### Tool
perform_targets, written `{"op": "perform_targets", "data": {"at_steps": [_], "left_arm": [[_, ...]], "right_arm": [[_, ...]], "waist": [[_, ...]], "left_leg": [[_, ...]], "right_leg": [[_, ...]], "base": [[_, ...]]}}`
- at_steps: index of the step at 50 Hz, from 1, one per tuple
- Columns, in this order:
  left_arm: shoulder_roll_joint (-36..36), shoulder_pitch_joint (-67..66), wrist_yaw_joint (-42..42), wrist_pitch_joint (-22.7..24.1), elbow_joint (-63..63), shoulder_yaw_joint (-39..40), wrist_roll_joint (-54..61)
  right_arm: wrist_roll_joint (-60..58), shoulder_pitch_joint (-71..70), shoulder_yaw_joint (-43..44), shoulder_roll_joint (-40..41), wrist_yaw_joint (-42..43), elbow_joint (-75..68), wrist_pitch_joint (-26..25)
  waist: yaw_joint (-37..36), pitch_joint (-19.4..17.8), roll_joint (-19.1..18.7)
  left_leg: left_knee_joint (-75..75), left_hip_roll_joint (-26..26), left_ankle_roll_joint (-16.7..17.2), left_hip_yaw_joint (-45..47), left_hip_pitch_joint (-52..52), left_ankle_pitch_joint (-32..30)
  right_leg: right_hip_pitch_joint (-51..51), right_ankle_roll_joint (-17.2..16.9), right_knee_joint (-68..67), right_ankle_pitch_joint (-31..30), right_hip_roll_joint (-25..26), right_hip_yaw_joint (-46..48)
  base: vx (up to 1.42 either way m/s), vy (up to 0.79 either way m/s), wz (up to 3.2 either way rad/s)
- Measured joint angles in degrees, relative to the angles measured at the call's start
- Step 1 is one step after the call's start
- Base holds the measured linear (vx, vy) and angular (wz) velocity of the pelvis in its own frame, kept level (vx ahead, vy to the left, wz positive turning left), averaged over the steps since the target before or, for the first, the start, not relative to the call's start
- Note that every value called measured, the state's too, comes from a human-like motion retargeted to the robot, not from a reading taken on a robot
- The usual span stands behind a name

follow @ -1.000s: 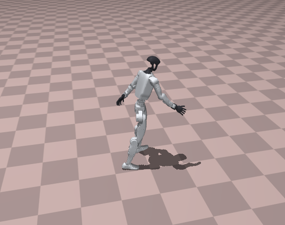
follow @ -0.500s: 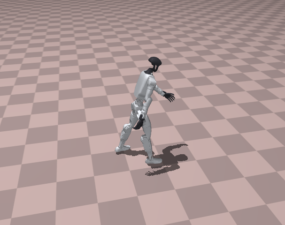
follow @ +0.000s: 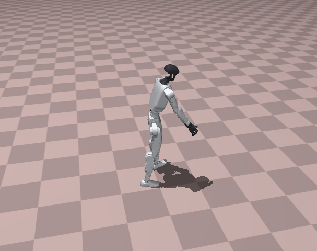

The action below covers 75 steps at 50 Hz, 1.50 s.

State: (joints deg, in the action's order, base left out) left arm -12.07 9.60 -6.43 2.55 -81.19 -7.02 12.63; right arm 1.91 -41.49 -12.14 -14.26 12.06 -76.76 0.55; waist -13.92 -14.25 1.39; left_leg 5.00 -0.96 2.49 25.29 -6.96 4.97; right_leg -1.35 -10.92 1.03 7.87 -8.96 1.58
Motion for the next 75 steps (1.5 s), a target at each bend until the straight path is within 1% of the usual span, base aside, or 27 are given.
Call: {"op": "perform_targets", "data": {"at_steps": [2, 4, 8, 10, 12, 15, 17, 19, 21, 25, 27, 30, 35, 40, 42, 45, 49, 53, 55, 58, 60, 63, 65, 67, 71, 73, 75], "left_arm": [[-1.5, -1.8, -0.1, -0.2, -7.6, 1.9, 2.5], [-3.0, -3.9, -0.3, -0.3, -11.4, 2.7, 5.7], [-5.4, -6.9, 2.1, -0.5, -10.7, 3.3, 7.8], [-6.9, -6.5, 4.8, -1.3, -8.9, 8.0, 14.7], [-6.0, -6.2, 5.2, -1.5, -6.3, 3.5, 3.7], [-5.0, -2.2, 4.4, -1.9, -4.4, 2.2, 2.6], [-3.9, 2.0, 3.1, -2.2, -4.3, 0.7, 2.4], [-3.0, 7.2, 1.8, -1.9, -4.6, -1.1, 2.4], [-2.2, 12.2, 1.5, -1.4, -4.4, -3.0, 2.6], [-1.6, 20.5, 1.7, 0.8, -0.9, -5.9, 3.3], [-2.1, 23.4, 0.4, 1.8, 3.4, -6.8, 4.8], [-3.2, 26.0, -4.1, 3.6, 12.4, -8.8, 8.4], [-4.3, 24.6, -11.3, 8.6, 29.2, -12.3, 16.9], [-3.4, 17.2, -7.8, 11.3, 39.2, -11.2, 27.9], [-3.4, 12.1, -5.1, 10.0, 39.9, -10.5, 28.1], [-3.3, 5.8, -4.4, 8.0, 36.2, -9.9, 22.7], [-2.8, 0.6, -0.8, 4.1, 22.9, -9.5, 10.8], [-3.0, -1.5, 4.9, 1.2, 4.4, -7.1, 0.8], [-4.2, -2.8, 6.8, 0.4, -3.0, -7.1, -2.3], [-6.4, -5.3, 6.7, -0.1, -8.9, -7.7, -3.8], [-7.6, -6.7, 6.4, -0.4, -10.2, -7.6, -3.9], [-8.5, -7.4, 6.2, -1.2, -8.9, -6.2, -4.3], [-8.6, -6.5, 5.7, -1.5, -6.9, -5.4, -3.4], [-8.2, -4.1, 4.5, -1.2, -5.2, -4.4, -1.9], [-6.4, 3.8, 1.9, 0.4, -3.1, -5.2, 0.7], [-5.5, 8.6, 1.7, 1.1, -2.7, -6.3, 0.7], [-4.8, 13.2, 2.4, 1.7, -1.9, -7.5, -0.2]], "right_arm": [[6.0, -1.6, -1.4, 0.8, 0.9, 2.3, 2.4], [11.9, -1.8, -1.7, 1.5, 1.5, 4.3, 3.9], [20.2, 2.8, 1.2, 2.8, 1.4, 6.9, 5.1], [21.4, 7.5, 2.5, 3.1, 0.1, 7.3, 4.7], [18.0, 12.9, 3.0, 3.5, -0.7, 6.7, 4.5], [10.1, 20.6, 1.8, 3.6, -1.8, 3.3, 2.7], [4.3, 24.7, 0.2, 3.9, -3.2, -0.7, 0.6], [0.0, 27.8, -1.3, 4.6, -5.9, -5.2, -1.0], [-3.2, 30.5, -2.6, 5.4, -10.0, -9.6, -2.4], [-7.1, 35.3, -3.0, 6.5, -19.0, -15.3, -3.6], [-7.4, 36.8, -1.8, 6.5, -22.2, -16.0, -3.9], [-4.7, 37.9, 0.5, 5.9, -24.1, -15.5, -4.0], [-1.2, 36.3, 2.2, 4.5, -19.4, -13.5, -3.8], [-4.2, 29.1, 0.8, 2.2, -13.1, -12.7, -4.4], [-6.6, 25.6, 1.7, 0.7, -10.0, -12.6, -4.7], [-8.5, 18.9, 3.0, -1.6, -6.9, -11.7, -4.9], [-6.0, 10.7, 3.7, -4.4, -4.0, -8.2, -3.7], [-0.5, 4.4, 1.1, -6.1, -1.4, -2.9, -0.9], [4.1, 2.5, -0.9, -6.3, 1.1, 0.1, 1.2], [11.1, 1.6, -2.5, -5.6, 3.7, 4.3, 4.0], [14.9, 2.7, -2.3, -4.5, 4.2, 6.8, 5.3], [17.8, 7.1, -1.0, -2.6, 2.3, 10.1, 6.0], [17.3, 10.8, -0.6, -1.5, 0.5, 11.6, 5.6], [14.2, 14.4, -0.4, -0.7, -0.7, 11.6, 4.8], [7.3, 20.9, -1.3, 1.1, -1.8, 7.7, 3.1], [3.7, 23.6, -1.6, 2.0, -3.5, 3.7, 1.7], [-0.3, 26.1, -1.1, 2.9, -6.8, -1.1, 0.1]], "waist": [[-1.3, 0.2, 2.1], [-2.7, 0.3, 4.1], [-4.0, -0.3, 7.0], [-3.9, -0.7, 6.7], [-2.9, -0.7, 6.1], [-1.4, -0.2, 5.2], [0.5, -0.1, 4.9], [2.8, -0.4, 4.8], [5.5, -1.0, 4.8], [11.0, -2.3, 5.1], [13.4, -2.3, 4.0], [16.4, -1.5, 1.7], [16.9, -0.4, -0.6], [12.2, 1.3, -1.1], [9.7, 1.8, -1.2], [6.8, 2.4, -1.5], [3.0, 2.4, -0.7], [-0.8, 2.4, 2.1], [-2.8, 2.3, 3.9], [-4.5, 2.3, 6.5], [-4.7, 2.1, 7.5], [-3.8, 2.1, 7.3], [-2.8, 2.2, 6.9], [-1.5, 2.3, 6.5], [2.8, 1.0, 5.5], [5.2, -0.1, 5.3], [7.6, -1.4, 5.3]], "left_leg": [[0.0, -0.9, 0.5, 0.7, -0.3, -1.8], [0.0, -1.7, 1.1, 1.3, 1.1, -1.5], [-0.2, -2.8, 1.5, 1.3, 5.5, 2.0], [-0.3, -3.8, 1.1, 0.4, 7.7, 3.3], [-0.9, -4.6, -0.3, -1.3, 8.7, 4.2], [-1.8, -5.1, -1.0, -3.4, 9.1, 5.8], [-2.2, -4.4, -1.1, -4.9, 9.3, 6.7], [-2.5, -3.4, -1.6, -6.6, 9.9, 7.4], [-2.8, -1.9, -1.9, -8.2, 11.0, 8.2], [-4.2, 1.1, -2.6, -11.4, 14.2, 10.1], [-4.3, 1.2, -2.8, -12.8, 15.4, 10.7], [-4.2, 1.0, -3.6, -14.9, 16.2, 10.9], [-6.8, 1.5, -3.1, -15.2, 17.1, 8.9], [-9.2, 2.1, -1.6, -10.1, 13.5, 8.9], [-7.3, 1.9, -0.7, -7.3, 12.4, 9.1], [-3.0, 1.5, 0.0, -5.0, 9.5, 6.9], [0.0, 0.2, 1.0, -2.9, 4.1, 3.1], [0.0, -1.2, 0.8, -2.4, -0.6, 0.9], [0.0, -2.1, 0.9, -3.1, -0.4, -0.6], [0.0, -3.4, 1.3, -2.8, 2.3, -0.8], [0.0, -4.2, 1.1, -2.3, 4.8, 0.6], [-0.2, -5.6, -0.2, -2.8, 7.7, 2.5], [-0.5, -6.4, -0.8, -3.5, 8.4, 3.3], [-1.0, -6.7, -1.1, -4.1, 8.4, 4.2], [-1.3, -5.6, -1.9, -6.4, 9.0, 5.7], [-1.4, -4.2, -2.2, -7.8, 10.0, 6.4], [-1.8, -2.6, -2.4, -9.2, 11.5, 7.4]], "right_leg": [[-1.6, 1.0, 0.2, 1.1, 0.2, -0.8], [-3.0, 1.6, 0.0, 2.0, 0.6, -1.9], [-4.7, 3.1, -3.5, 1.9, 1.9, -2.0], [-4.4, 4.3, -8.4, 0.9, 3.1, -0.5], [-1.3, 5.2, -15.4, 1.9, 4.4, -0.2], [5.0, 5.9, -21.4, 4.6, 4.7, 2.1], [8.0, 5.7, -19.7, 4.5, 3.4, 5.4], [9.7, 4.8, -14.4, 2.3, 2.2, 8.2], [10.8, 3.0, -7.9, -1.6, 1.1, 9.4], [12.1, -2.0, 3.3, -15.8, -0.9, 7.6], [12.6, -2.3, 4.0, -16.7, -1.5, 8.1], [11.1, -1.3, 3.8, -14.5, -2.2, 10.1], [7.2, -3.1, 1.8, -9.0, -3.8, 12.6], [5.6, -3.5, 0.5, -5.8, -4.6, 10.8], [7.3, -4.0, -5.5, -2.3, -4.9, 9.7], [6.4, -3.4, -6.5, -0.6, -4.2, 8.7], [3.8, -1.2, -6.1, 1.2, -3.0, 7.6], [0.1, 1.7, -3.3, 2.5, -2.2, 6.4], [-1.2, 2.5, -3.5, 3.8, -1.7, 4.9], [-2.6, 3.4, -4.8, 5.5, -0.7, 2.8], [-2.9, 4.6, -7.6, 5.2, 0.0, 2.0], [0.4, 6.0, -17.6, 4.3, 1.6, 1.8], [4.5, 6.4, -23.5, 5.6, 2.6, 1.8], [8.3, 6.6, -25.0, 5.8, 2.3, 4.4], [11.3, 5.9, -15.1, 1.3, 0.8, 10.8], [11.9, 4.1, -7.6, -2.8, 0.2, 11.8], [12.2, 1.2, -0.7, -9.3, -0.4, 11.1]], "base": [[0.51, 0.09, -0.52], [0.51, 0.1, -0.53], [0.5, 0.13, -0.11], [0.47, 0.16, 0.36], [0.42, 0.16, 0.56], [0.38, 0.13, 0.57], [0.38, 0.09, 0.67], [0.39, 0.07, 0.75], [0.41, 0.03, 0.76], [0.44, -0.02, 0.71], [0.46, -0.08, 0.61], [0.45, -0.11, 0.61], [0.44, -0.15, 0.35], [0.41, -0.12, -0.29], [0.42, -0.03, -0.55], [0.39, -0.01, -0.42], [0.38, 0.0, -0.33], [0.42, 0.04, -0.46], [0.45, 0.08, -0.78], [0.45, 0.11, -0.65], [0.44, 0.14, -0.3], [0.4, 0.15, -0.01], [0.34, 0.12, 0.15], [0.3, 0.09, 0.26], [0.29, 0.06, 0.54], [0.32, 0.02, 0.68], [0.36, 0.0, 0.68]]}}
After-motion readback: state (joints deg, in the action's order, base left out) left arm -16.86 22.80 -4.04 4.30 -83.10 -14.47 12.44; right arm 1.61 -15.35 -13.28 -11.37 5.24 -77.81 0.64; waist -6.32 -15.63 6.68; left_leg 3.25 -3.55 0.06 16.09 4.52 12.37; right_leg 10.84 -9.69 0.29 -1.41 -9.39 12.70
